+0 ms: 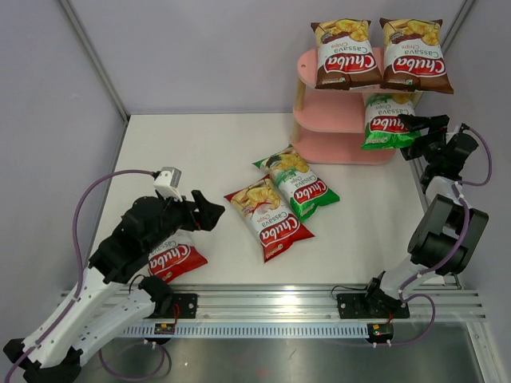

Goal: Place and organize the chips bags onto the shelf

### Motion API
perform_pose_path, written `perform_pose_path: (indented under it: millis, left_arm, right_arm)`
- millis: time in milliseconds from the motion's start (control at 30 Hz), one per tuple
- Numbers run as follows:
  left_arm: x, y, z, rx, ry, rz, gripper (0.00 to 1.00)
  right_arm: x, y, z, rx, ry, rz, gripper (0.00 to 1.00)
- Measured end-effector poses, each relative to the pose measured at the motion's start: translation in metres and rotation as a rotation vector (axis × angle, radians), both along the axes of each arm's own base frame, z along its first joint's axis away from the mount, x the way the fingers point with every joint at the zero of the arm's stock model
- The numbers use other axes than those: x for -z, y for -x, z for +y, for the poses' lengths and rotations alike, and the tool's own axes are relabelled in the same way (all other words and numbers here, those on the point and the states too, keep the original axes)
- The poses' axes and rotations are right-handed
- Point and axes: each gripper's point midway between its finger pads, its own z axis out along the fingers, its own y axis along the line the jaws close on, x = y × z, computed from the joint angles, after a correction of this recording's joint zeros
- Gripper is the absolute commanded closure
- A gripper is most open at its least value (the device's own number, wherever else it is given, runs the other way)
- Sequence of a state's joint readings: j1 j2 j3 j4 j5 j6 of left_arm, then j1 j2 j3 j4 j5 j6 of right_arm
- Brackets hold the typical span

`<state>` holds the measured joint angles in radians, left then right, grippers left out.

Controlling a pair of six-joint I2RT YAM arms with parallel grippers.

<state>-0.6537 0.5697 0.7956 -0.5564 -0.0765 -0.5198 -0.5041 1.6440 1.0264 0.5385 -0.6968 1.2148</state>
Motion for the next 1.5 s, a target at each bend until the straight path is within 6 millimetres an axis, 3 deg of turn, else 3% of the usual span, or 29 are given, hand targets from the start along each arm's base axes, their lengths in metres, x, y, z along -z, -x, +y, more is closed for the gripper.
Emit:
perform_pose_path:
  millis: [167, 267, 500, 667, 933, 1067, 1300, 1500]
  left_arm:
    - [-0.003, -0.002, -0.008, 0.017, 0.030, 0.008, 0.01]
    - [-0.007, -0.001, -0.007, 0.015, 0.044, -0.003, 0.01]
    - [-0.010, 0.001, -0.006, 0.014, 0.052, -0.013, 0.01]
    - [-0.010, 0.001, -0.005, 0.011, 0.052, -0.015, 0.01]
    - [-0.008, 0.000, -0.005, 0.008, 0.044, -0.015, 0.01]
    - [-0.008, -0.001, -0.004, 0.006, 0.040, -0.017, 0.01]
    - [-0.004, -0.001, -0.003, 0.007, 0.026, -0.017, 0.01]
    - [0.000, 0.000, -0.002, 0.007, 0.017, -0.010, 0.01]
  right_arm:
    - [0.012, 0.000, -0.004, 0.026, -0.030, 0.057, 0.23]
    - [0.012, -0.001, -0.005, 0.042, -0.058, 0.069, 0.29]
    - [0.014, -0.004, -0.014, 0.101, -0.134, 0.098, 0.33]
    - [0.011, -0.019, -0.018, 0.124, -0.150, 0.113, 0.34]
    - [0.011, -0.039, -0.005, 0.167, -0.139, 0.130, 0.36]
    - [0.013, -0.043, -0.005, 0.205, -0.131, 0.135, 0.30]
    - [0.010, -0.044, -0.007, 0.223, -0.095, 0.144, 0.01]
    - [0.009, -0.036, -0.007, 0.220, -0.055, 0.171, 0.00]
